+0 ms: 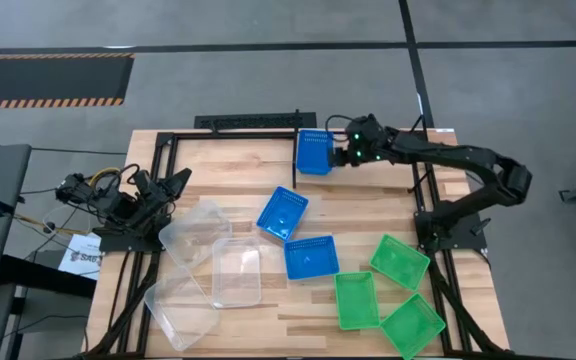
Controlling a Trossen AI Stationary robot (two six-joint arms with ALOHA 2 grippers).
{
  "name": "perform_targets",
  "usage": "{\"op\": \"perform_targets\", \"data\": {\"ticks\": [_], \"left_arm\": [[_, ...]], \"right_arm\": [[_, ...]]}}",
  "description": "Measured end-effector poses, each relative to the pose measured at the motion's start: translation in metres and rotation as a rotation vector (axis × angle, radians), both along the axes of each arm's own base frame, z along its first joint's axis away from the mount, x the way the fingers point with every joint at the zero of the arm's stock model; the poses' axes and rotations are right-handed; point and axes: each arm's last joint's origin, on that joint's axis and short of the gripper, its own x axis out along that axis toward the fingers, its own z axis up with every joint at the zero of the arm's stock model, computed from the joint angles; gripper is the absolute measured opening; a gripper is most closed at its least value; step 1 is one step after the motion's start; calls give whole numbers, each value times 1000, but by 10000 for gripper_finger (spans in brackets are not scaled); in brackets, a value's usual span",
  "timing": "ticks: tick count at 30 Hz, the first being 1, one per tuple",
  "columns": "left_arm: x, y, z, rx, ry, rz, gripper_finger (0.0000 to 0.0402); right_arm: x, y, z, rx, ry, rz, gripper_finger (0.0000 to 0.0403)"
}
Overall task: Stack baskets on shelf by color
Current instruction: Stack the bottom blue bin on top of the blue bin on the shelf
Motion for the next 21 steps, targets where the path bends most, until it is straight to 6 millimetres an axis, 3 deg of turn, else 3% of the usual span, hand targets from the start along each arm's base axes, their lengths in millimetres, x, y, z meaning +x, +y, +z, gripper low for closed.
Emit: {"op": "perform_targets", "data": {"ticks": [5, 11, 15, 21], "left_arm": [[0, 0, -1, 4, 8, 0, 224], [1, 0, -2, 12, 25, 0, 224], [1, 0, -2, 14, 28, 0, 224], [1, -1, -3, 7, 26, -3, 224]], "right_arm": [[10, 41, 1, -5, 38, 284, 168], [31, 87, -10, -163, 91, 657, 169], [40, 107, -23, -232, 144, 839, 181], [50, 126, -42, -302, 173, 1095, 231]]}}
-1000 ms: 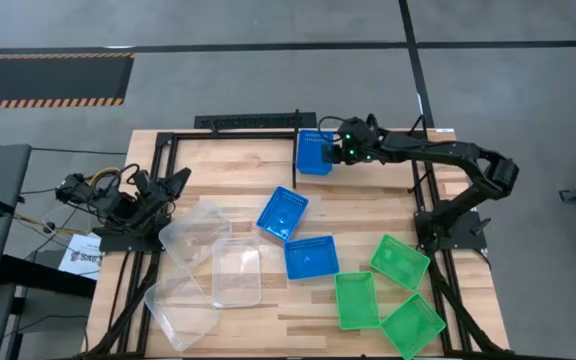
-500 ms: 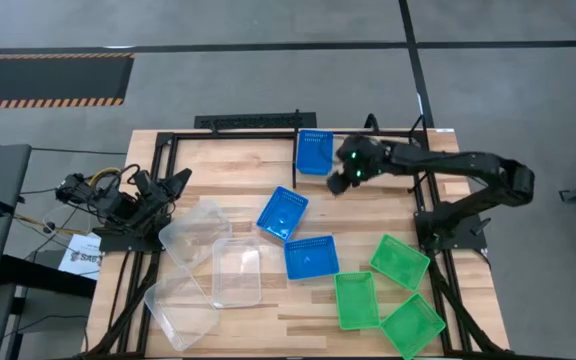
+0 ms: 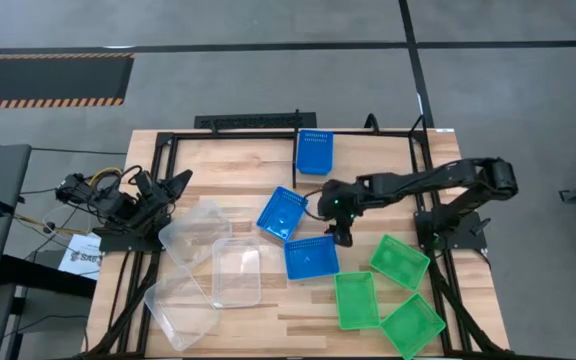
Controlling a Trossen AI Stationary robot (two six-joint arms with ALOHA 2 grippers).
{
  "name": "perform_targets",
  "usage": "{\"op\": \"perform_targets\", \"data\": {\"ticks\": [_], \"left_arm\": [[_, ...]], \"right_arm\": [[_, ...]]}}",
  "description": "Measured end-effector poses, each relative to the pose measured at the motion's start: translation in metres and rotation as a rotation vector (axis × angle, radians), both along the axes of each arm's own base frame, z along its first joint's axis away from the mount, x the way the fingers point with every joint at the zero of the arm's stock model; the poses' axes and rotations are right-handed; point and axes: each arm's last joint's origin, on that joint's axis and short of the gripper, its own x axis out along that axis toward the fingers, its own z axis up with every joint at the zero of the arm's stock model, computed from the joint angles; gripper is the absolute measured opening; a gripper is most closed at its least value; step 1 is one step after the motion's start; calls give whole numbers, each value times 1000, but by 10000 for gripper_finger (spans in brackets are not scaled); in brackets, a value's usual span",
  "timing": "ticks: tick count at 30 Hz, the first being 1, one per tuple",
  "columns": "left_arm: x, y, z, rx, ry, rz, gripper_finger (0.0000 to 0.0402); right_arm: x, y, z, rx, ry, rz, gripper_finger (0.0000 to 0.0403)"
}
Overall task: Stack baskets on shelf by color
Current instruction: Stack the bottom blue bin on top of the blue bin on the shelf
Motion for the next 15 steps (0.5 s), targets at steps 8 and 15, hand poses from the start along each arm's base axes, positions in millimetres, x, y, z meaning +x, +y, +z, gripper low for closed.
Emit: {"op": "perform_targets", "data": {"ticks": [8, 15], "left_arm": [[0, 0, -1, -15, -10, -10, 224], [1, 0, -1, -19, -17, -18, 224]], "right_arm": [[14, 12, -15, 17, -26, 70, 249], [22, 17, -42, 38, 67, 54, 249]]}}
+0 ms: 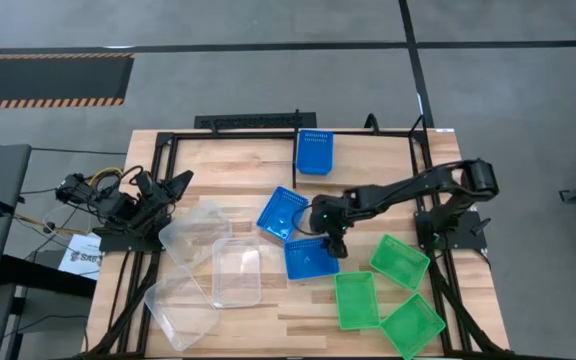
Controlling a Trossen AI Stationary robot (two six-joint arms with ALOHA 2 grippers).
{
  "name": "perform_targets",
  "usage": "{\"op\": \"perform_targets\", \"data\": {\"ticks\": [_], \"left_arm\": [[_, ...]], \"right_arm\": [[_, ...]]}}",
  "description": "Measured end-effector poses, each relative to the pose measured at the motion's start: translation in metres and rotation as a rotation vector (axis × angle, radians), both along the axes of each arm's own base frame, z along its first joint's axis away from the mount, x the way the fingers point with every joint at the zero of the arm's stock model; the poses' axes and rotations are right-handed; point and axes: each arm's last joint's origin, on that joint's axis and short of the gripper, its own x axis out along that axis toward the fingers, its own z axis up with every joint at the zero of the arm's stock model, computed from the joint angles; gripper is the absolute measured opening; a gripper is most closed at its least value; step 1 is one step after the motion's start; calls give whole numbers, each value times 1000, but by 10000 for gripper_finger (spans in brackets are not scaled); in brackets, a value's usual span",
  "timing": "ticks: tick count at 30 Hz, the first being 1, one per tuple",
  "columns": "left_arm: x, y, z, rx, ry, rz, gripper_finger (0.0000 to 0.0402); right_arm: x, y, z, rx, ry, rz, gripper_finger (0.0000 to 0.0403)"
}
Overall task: Stack baskets on shelf by color
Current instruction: Stack the bottom blue bin on top of the blue bin on the shelf
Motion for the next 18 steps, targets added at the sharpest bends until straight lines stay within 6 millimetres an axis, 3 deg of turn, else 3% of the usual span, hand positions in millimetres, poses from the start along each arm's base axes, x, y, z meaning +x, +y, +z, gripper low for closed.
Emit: {"op": "perform_targets", "data": {"ticks": [5, 13, 18], "left_arm": [[0, 0, 0, 1, 1, -2, 224], [0, 0, 0, 0, -2, -13, 224], [0, 0, 0, 1, -1, -13, 224]], "right_arm": [[-4, -1, -7, 18, 87, -49, 208], [-11, -1, -5, 40, 153, -84, 18], [-19, 0, 12, 53, 121, -75, 19]]}}
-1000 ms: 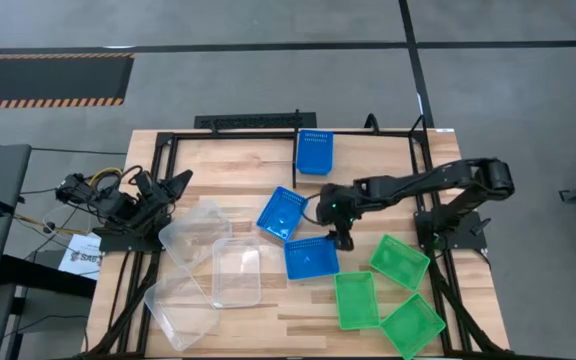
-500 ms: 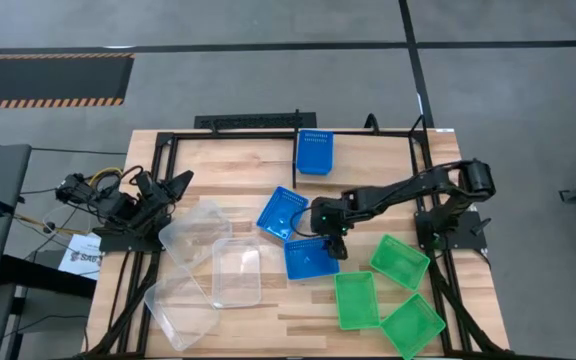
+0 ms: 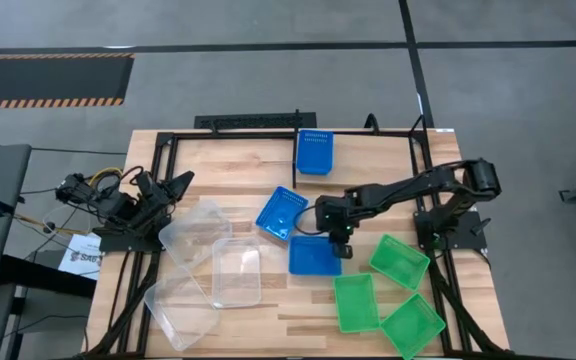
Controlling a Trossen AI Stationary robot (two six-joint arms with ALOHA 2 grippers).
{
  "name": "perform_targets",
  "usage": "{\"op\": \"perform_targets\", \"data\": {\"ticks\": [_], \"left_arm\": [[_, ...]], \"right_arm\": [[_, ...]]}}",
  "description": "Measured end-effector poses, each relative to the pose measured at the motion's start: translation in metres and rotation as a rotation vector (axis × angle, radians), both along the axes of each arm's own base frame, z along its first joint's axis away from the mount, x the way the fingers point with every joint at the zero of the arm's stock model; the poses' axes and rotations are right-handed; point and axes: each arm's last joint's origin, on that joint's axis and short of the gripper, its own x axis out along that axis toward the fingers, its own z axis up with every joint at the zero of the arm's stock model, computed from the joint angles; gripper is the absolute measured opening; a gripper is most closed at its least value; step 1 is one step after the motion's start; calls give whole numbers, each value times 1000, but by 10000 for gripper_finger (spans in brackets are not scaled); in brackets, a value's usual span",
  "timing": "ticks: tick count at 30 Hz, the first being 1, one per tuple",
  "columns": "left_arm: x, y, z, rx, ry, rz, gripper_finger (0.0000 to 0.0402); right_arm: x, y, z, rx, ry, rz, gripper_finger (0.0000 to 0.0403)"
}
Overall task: Stack baskets on shelf by color
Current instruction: Stack the bottom blue bin on top of the blue bin on the shelf
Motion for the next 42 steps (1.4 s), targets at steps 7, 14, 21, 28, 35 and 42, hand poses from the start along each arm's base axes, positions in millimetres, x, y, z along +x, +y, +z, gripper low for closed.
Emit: {"op": "perform_targets", "data": {"ticks": [7, 14, 21, 28, 35, 42], "left_arm": [[0, 0, -1, 4, 8, 0, 224], [0, 0, -1, 8, 17, 0, 224], [1, 0, -3, 8, 29, 1, 224], [1, 0, -3, 0, 25, 0, 224], [1, 0, -3, -1, 25, 2, 224], [1, 0, -4, 0, 28, 2, 224]], "right_arm": [[-23, -20, 58, 37, -196, -134, 19], [-56, -55, 126, -20, -556, -608, 7], [-79, -87, 149, -81, -746, -1134, 42], [-68, -112, 129, -57, -674, -1322, 35], [-49, -121, 102, -13, -572, -1415, 18], [-43, -124, 87, 14, -501, -1476, 27]]}}
